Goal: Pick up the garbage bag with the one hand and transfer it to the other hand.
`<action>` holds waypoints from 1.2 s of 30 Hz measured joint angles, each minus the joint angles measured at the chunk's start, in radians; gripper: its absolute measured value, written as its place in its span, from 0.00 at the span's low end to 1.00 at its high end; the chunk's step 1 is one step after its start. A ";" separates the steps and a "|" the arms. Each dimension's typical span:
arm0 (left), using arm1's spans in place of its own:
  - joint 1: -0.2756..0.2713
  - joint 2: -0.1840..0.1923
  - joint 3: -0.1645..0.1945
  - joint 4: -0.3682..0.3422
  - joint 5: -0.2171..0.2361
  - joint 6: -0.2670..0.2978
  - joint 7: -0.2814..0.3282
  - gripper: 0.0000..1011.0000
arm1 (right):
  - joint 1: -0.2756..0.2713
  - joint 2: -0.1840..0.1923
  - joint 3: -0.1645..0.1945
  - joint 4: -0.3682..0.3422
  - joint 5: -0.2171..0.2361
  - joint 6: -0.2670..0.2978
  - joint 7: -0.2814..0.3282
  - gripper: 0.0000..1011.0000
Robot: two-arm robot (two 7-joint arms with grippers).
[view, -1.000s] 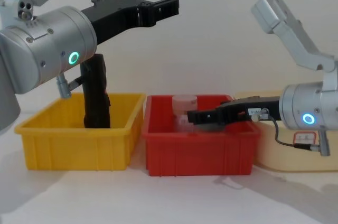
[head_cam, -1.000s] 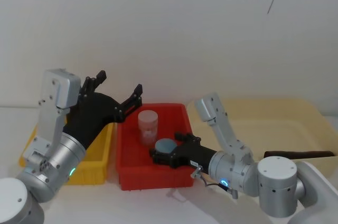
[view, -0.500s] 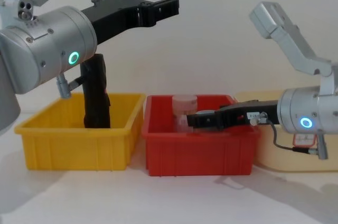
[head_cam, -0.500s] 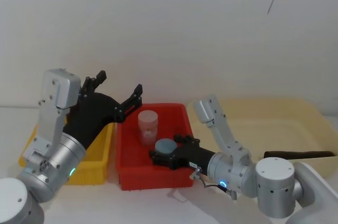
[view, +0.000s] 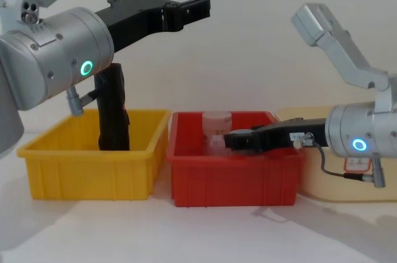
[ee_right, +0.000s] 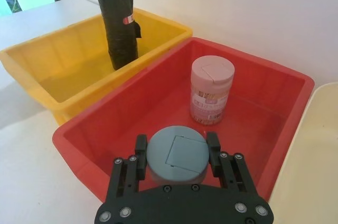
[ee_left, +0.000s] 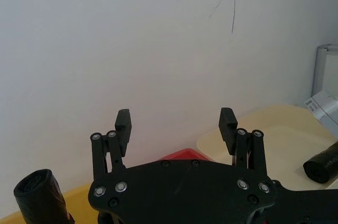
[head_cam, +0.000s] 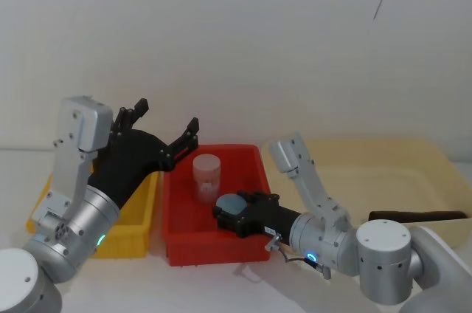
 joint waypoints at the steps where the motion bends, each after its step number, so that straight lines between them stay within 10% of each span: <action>1: 0.000 0.000 0.000 0.000 0.000 0.000 0.000 0.99 | 0.000 0.001 -0.001 -0.001 0.000 0.000 -0.001 0.65; 17: 0.000 0.000 0.000 0.000 0.000 0.000 0.000 0.99 | 0.008 0.013 0.015 -0.040 0.020 -0.006 -0.022 0.65; 36: 0.000 0.000 0.000 0.000 0.000 0.000 0.000 0.99 | 0.045 0.055 0.145 -0.123 0.062 -0.058 -0.108 0.65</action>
